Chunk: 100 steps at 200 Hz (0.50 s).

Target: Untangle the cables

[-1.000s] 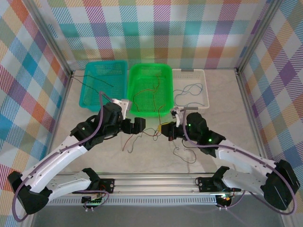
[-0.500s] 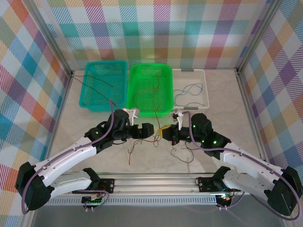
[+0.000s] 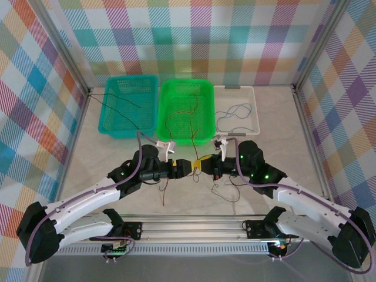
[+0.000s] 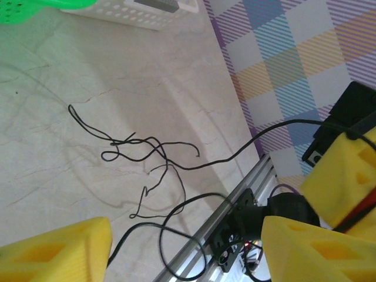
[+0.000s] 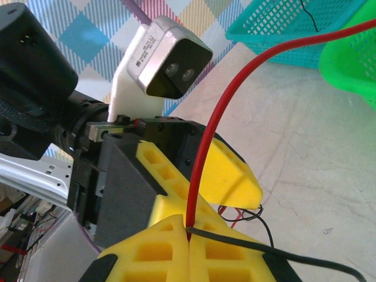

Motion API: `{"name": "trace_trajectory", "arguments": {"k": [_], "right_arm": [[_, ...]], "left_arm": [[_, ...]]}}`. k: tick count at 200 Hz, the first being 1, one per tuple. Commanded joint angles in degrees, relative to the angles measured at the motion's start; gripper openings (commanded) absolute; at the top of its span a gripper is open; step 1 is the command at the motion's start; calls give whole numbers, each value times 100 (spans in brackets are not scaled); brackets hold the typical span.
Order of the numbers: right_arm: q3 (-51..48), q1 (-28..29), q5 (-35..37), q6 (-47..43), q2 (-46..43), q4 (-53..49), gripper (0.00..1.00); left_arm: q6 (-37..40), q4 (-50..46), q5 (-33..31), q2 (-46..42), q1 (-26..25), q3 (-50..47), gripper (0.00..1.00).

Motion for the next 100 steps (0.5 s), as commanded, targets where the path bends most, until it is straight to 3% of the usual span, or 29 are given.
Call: {"name": "trace_trajectory", "arguments": {"k": [1, 36, 100], "right_arm": [[9, 31, -254, 37, -247, 397, 0], [-6, 31, -406, 25, -417, 520, 0], [-86, 5, -530, 64, -687, 704, 0]], "left_arm": [[235, -177, -154, -224, -82, -135, 64], [240, -90, -15, -80, -80, -264, 57], [239, 108, 63, 99, -74, -368, 25]]}}
